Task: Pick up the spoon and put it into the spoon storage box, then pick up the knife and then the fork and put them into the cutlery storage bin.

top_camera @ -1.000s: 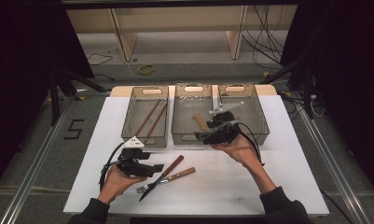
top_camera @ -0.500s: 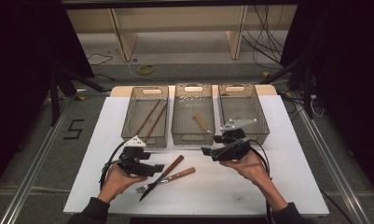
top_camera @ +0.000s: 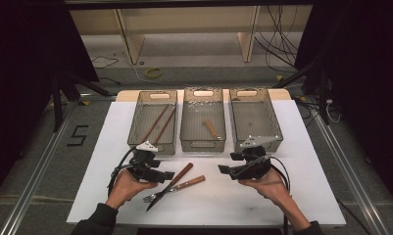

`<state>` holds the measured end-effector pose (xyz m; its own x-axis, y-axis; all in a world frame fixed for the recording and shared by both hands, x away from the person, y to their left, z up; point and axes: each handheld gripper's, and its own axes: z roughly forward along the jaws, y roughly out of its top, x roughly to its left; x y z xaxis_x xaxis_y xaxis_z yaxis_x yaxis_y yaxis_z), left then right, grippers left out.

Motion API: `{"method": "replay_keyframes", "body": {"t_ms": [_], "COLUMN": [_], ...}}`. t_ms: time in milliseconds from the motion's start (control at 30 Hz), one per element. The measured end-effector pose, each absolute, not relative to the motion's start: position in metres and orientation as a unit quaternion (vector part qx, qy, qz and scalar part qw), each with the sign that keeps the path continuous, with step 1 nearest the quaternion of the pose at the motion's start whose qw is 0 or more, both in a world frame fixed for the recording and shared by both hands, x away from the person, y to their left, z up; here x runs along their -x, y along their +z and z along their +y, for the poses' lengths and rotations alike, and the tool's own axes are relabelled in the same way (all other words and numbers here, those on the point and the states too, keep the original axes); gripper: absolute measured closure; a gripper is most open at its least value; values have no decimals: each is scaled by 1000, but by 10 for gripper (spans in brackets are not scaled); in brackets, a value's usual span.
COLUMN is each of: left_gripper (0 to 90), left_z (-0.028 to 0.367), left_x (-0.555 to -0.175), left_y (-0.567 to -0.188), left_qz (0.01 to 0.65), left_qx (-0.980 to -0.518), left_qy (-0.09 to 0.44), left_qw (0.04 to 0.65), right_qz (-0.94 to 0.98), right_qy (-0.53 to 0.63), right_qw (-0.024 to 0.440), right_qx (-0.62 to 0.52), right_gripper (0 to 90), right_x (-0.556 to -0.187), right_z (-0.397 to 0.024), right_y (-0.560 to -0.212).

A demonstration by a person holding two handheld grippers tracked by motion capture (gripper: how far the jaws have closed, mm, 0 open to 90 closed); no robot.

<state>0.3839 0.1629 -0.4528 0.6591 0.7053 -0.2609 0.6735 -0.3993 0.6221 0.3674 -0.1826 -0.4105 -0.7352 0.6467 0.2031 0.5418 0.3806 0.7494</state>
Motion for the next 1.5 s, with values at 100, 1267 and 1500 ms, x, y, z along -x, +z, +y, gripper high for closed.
{"method": "replay_keyframes", "body": {"t_ms": [100,1267,1500], "left_gripper": [216,446,535], "left_z": [159,138,131], "left_x": [-384,-389,-388], "left_y": [-455,-462,-466], "left_qz": [408,397,388], "left_qx": [-844,-874,-884], "left_qy": [15,-10,-8], "left_qw": [348,280,262], "right_qz": [830,834,838], "right_qy": [423,416,413], "right_qw": [60,49,51], "right_qx": [-360,-359,-354], "right_gripper": [322,310,312], "right_x": [-365,-351,-348], "right_z": [-184,-190,-185], "right_y": [-414,-428,-427]}}
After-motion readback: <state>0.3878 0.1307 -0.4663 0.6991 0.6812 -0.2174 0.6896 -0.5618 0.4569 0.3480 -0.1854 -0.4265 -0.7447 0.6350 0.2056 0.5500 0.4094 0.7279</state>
